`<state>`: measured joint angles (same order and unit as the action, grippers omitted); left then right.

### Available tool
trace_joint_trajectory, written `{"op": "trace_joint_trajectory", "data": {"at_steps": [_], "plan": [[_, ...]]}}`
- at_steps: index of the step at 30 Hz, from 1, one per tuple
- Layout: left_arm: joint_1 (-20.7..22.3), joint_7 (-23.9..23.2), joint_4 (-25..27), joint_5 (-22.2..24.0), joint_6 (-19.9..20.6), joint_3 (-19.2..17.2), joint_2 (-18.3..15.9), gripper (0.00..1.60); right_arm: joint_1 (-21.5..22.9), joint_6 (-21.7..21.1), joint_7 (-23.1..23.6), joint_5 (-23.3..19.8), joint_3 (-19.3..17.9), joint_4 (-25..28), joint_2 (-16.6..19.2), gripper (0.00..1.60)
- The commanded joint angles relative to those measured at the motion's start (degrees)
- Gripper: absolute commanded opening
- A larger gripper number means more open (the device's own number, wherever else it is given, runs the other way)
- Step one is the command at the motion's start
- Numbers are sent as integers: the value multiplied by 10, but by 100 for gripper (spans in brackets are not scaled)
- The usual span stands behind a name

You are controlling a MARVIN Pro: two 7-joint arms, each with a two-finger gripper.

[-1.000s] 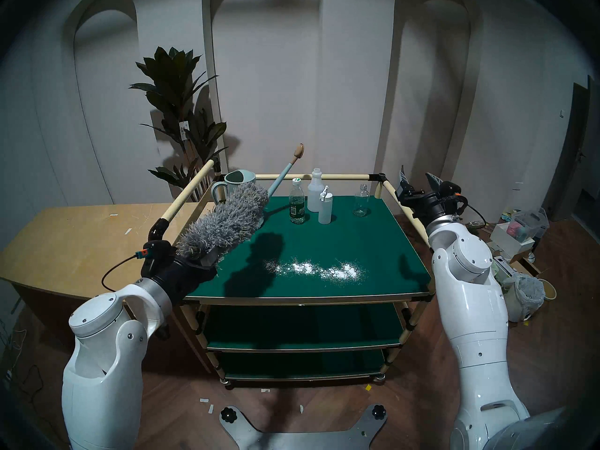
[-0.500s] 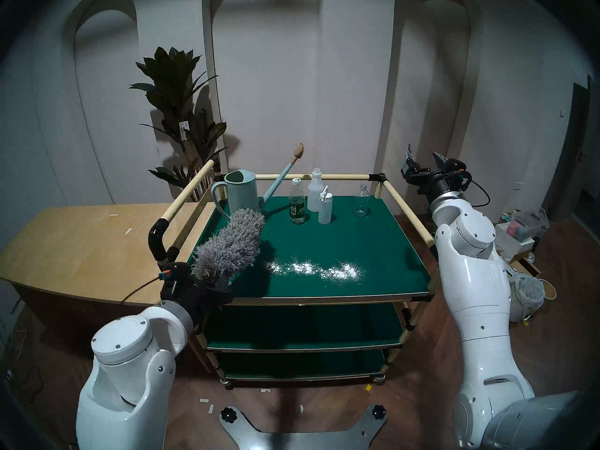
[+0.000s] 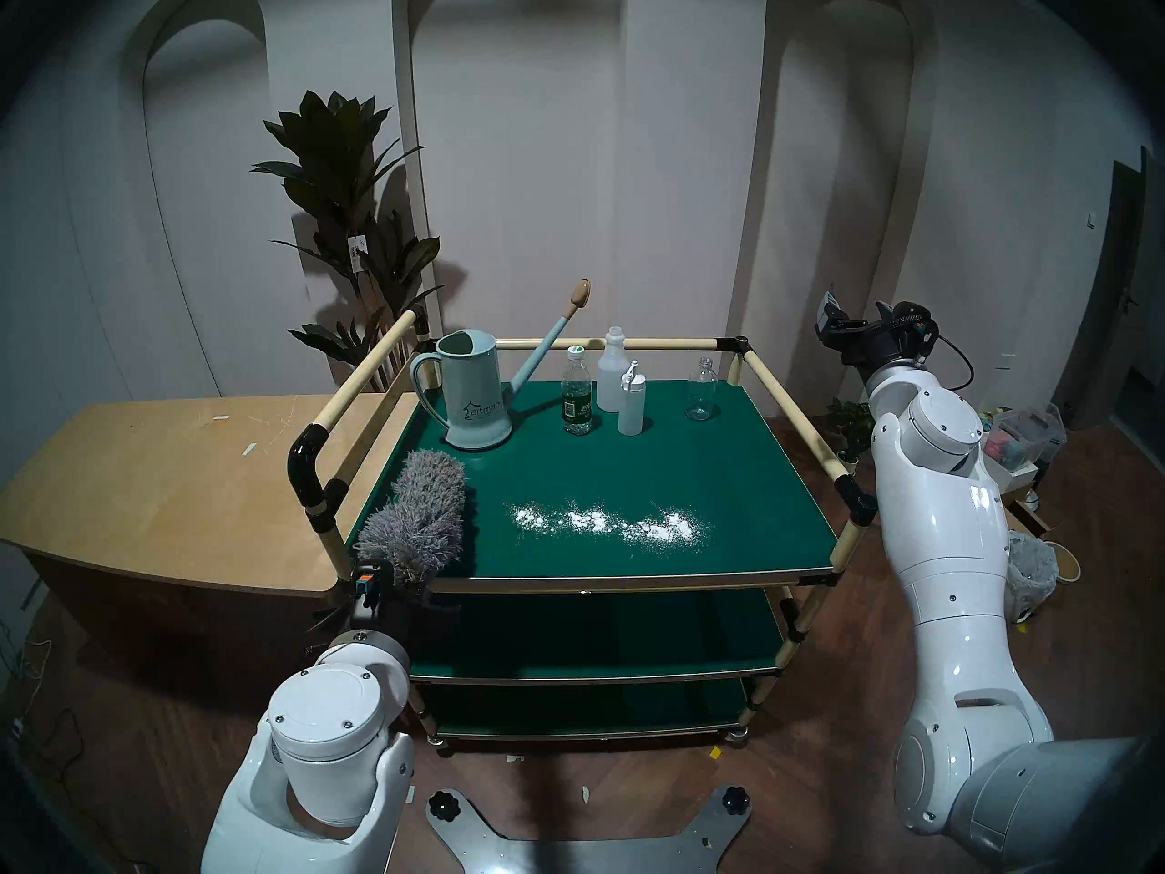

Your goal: Dust the shelf with the duster

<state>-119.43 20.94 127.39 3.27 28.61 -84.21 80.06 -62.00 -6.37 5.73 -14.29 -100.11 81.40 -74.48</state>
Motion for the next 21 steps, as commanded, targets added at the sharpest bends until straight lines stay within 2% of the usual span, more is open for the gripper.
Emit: {"op": "trace_joint_trajectory", "data": {"at_steps": [1,7,8,11,17,21], "plan": [[24,65,-30,-72,-55,29,8,0,45,-1,0,4,9,0,4,160],[31,107,-96,-118,-99,56,10,0,60,-9,-5,5,15,-5,2,160],[36,122,-129,-136,-121,65,9,0,67,-11,-7,8,19,-6,3,160],[50,142,-167,-159,-151,75,6,0,75,-14,-10,16,26,-9,6,160],[70,168,-204,-188,-190,92,0,0,86,-18,-21,26,34,-11,8,160],[81,184,-235,-198,-235,104,-15,0,87,-27,-31,31,38,-12,6,160]]}}
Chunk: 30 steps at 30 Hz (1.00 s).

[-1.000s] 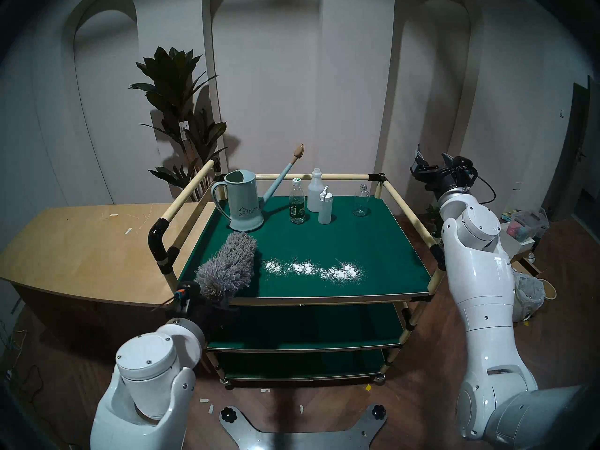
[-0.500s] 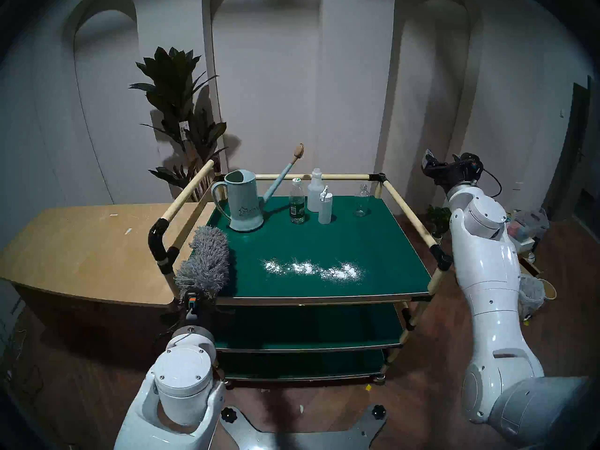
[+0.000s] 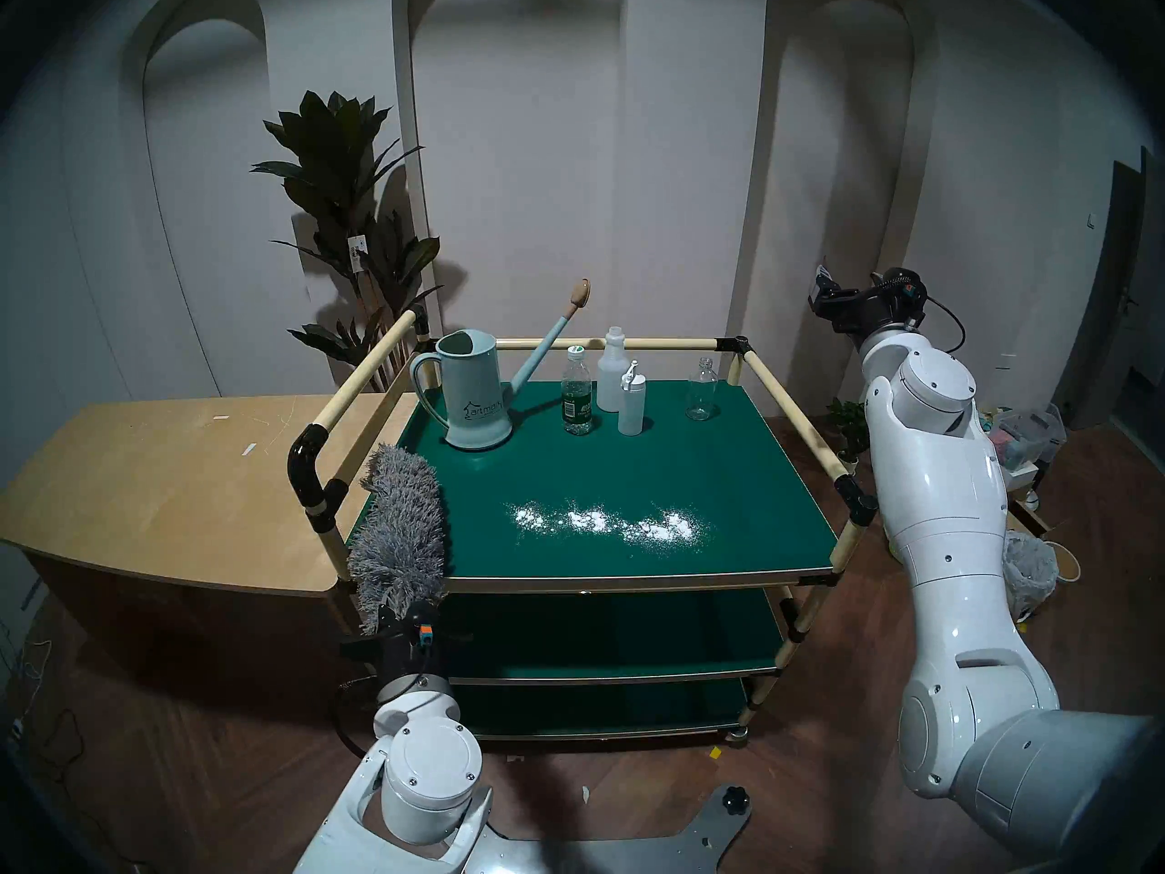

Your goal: Dust the shelf with the duster

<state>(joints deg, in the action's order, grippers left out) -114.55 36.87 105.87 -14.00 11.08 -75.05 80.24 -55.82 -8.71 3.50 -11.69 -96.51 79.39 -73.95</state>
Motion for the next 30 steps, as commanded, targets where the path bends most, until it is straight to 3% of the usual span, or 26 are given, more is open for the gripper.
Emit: {"op": "trace_joint_trajectory", "data": {"at_steps": [1,4,11,17,20,22,30], "plan": [[32,25,-20,-26,-59,12,-17,0,25,-3,-9,5,1,8,1,160],[39,24,-36,-7,-99,7,-32,0,19,-11,-19,10,3,14,0,160],[35,10,-56,44,-151,-13,-43,0,-3,-42,-26,21,12,42,4,160],[12,-42,-52,120,-215,-32,-69,0,-40,-62,47,-15,3,72,33,160],[4,-70,-44,149,-231,-36,-80,0,-44,-61,55,-14,0,71,40,160],[-7,-99,-42,170,-258,-31,-105,0,-47,-64,63,-15,-5,68,44,160],[-8,-163,-52,225,-283,-41,-118,0,-59,-64,74,-23,-21,77,46,160]]}}
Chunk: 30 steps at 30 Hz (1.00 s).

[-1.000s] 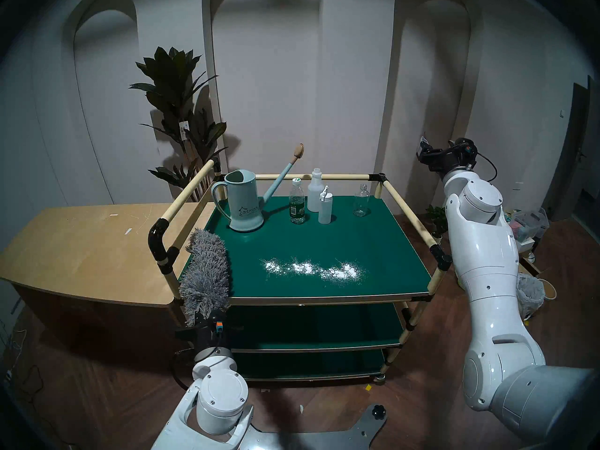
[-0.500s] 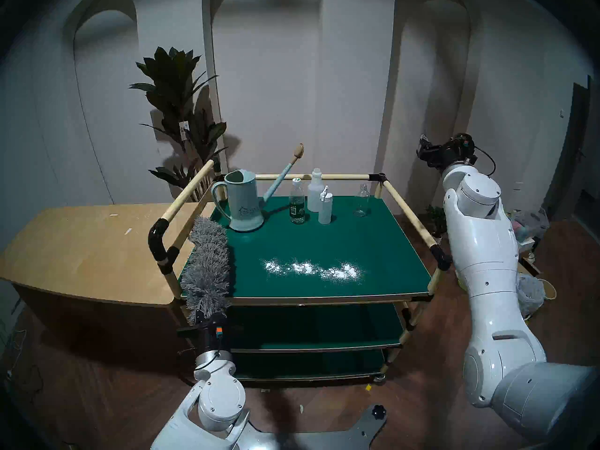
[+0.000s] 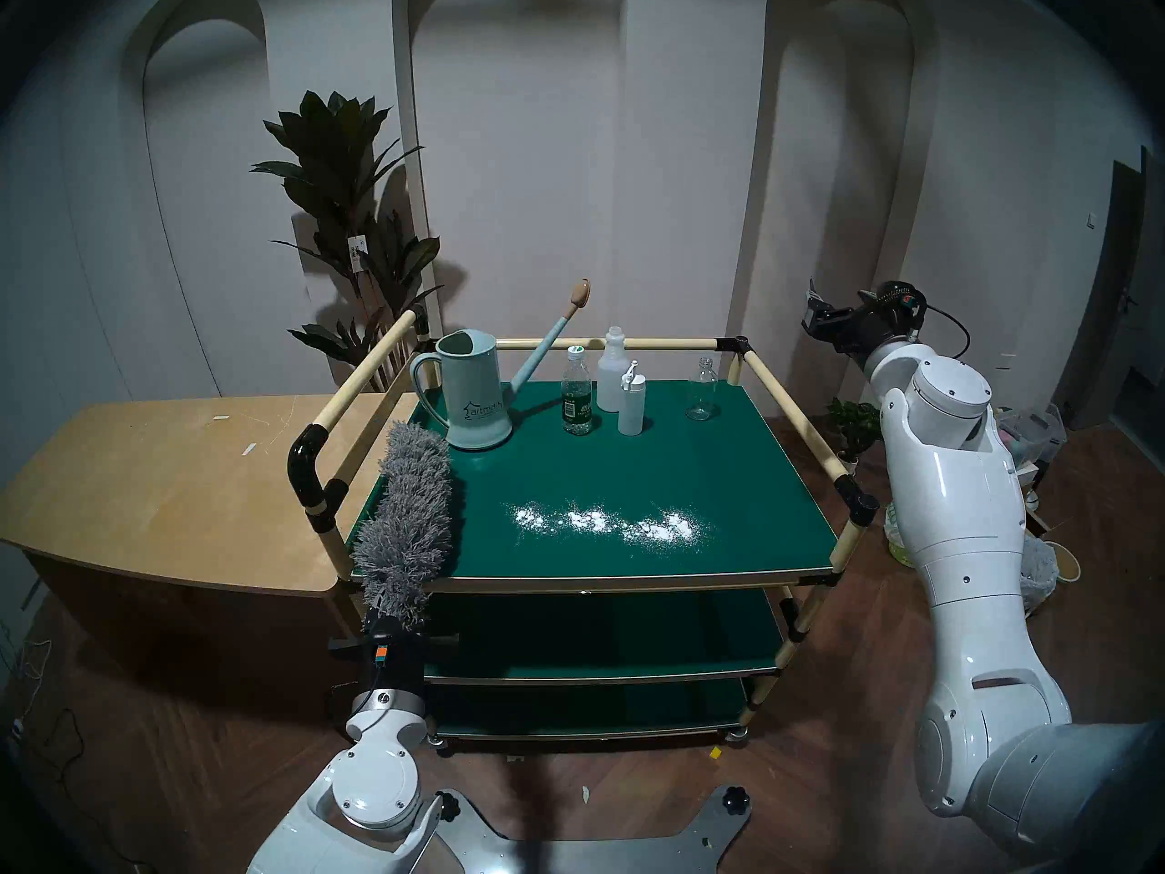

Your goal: Dust the shelf with the duster

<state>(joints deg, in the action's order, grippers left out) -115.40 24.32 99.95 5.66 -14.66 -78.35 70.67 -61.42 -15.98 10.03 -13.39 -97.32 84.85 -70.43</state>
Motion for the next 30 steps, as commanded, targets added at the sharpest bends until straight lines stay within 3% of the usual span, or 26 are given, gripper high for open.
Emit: {"op": "trace_joint_trajectory", "data": {"at_steps": [1,14,16,17,19,22,27,30], "plan": [[2,-41,7,34,-24,-9,-22,0,-4,8,10,-7,-15,24,11,160],[15,-73,99,160,94,-46,-23,0,-16,13,6,-9,-33,35,13,160],[4,-83,132,192,140,-54,-34,0,-18,14,5,-9,-37,37,12,160],[13,-89,118,197,136,-53,-35,0,-18,15,4,-11,-39,37,11,160],[-1,-95,143,231,178,-58,-50,0,-20,16,2,-12,-44,40,10,160],[3,-101,134,262,199,-55,-66,0,-23,19,-1,-14,-48,43,9,160],[14,-96,134,313,264,-62,-75,0,-27,23,-5,-16,-54,47,10,160],[21,-93,133,320,296,-68,-70,0,-28,25,-5,-18,-56,47,11,160]]}}
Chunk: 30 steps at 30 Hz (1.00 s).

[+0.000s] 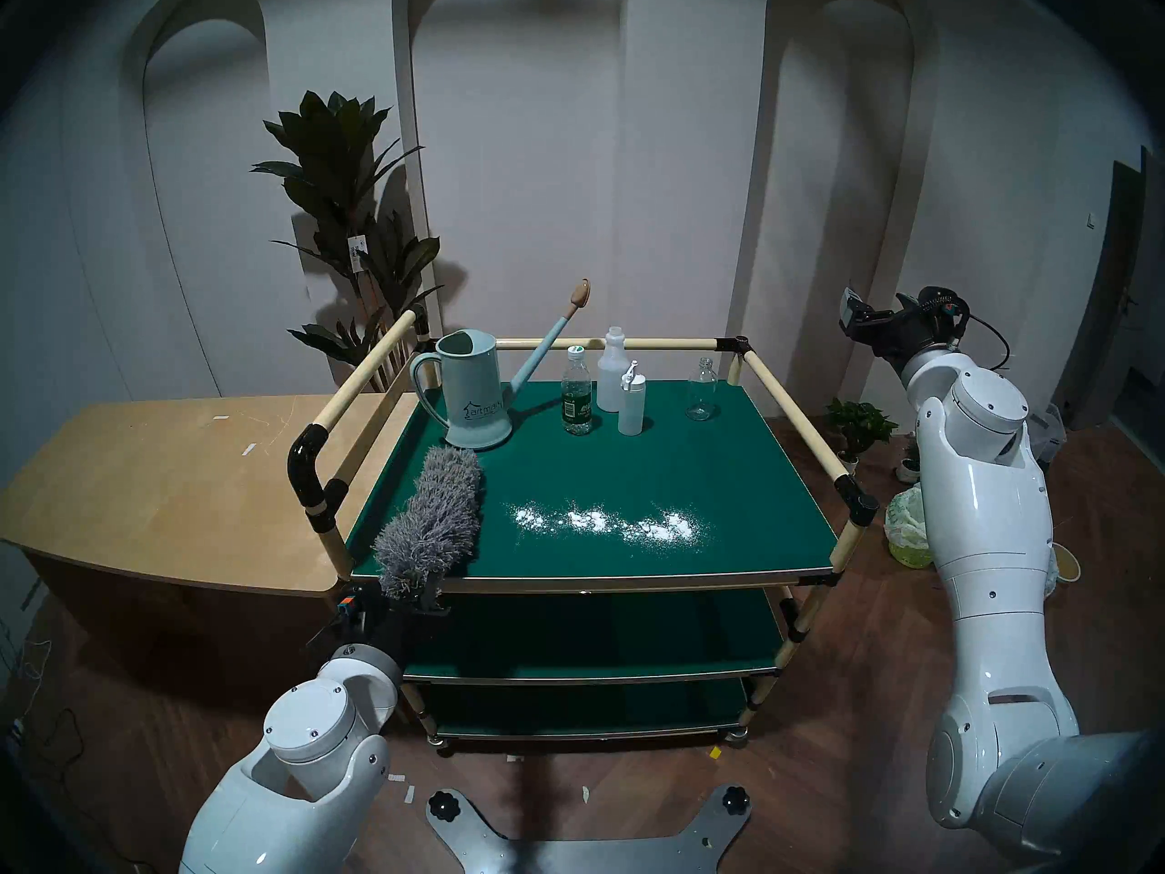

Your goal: Dust the shelf with the duster

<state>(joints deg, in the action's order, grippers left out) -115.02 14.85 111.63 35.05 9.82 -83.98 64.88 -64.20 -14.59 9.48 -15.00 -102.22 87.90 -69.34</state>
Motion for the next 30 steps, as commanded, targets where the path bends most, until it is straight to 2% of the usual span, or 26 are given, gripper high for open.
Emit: {"op": "trace_joint_trajectory", "data": {"at_steps": [1,8,12,17,30], "plan": [[21,8,12,23,56,-11,-9,0,-1,12,1,-4,-7,17,0,160],[30,-2,8,43,72,-16,-5,0,-2,15,-4,-4,-7,18,1,160],[33,-9,14,61,102,-18,-12,0,-3,13,-6,-6,-8,20,1,160],[39,-25,8,78,130,-13,-21,0,-5,12,-7,-8,-8,24,2,160],[56,-56,8,96,171,4,-36,0,-9,7,-11,-13,-13,33,4,160]]}}
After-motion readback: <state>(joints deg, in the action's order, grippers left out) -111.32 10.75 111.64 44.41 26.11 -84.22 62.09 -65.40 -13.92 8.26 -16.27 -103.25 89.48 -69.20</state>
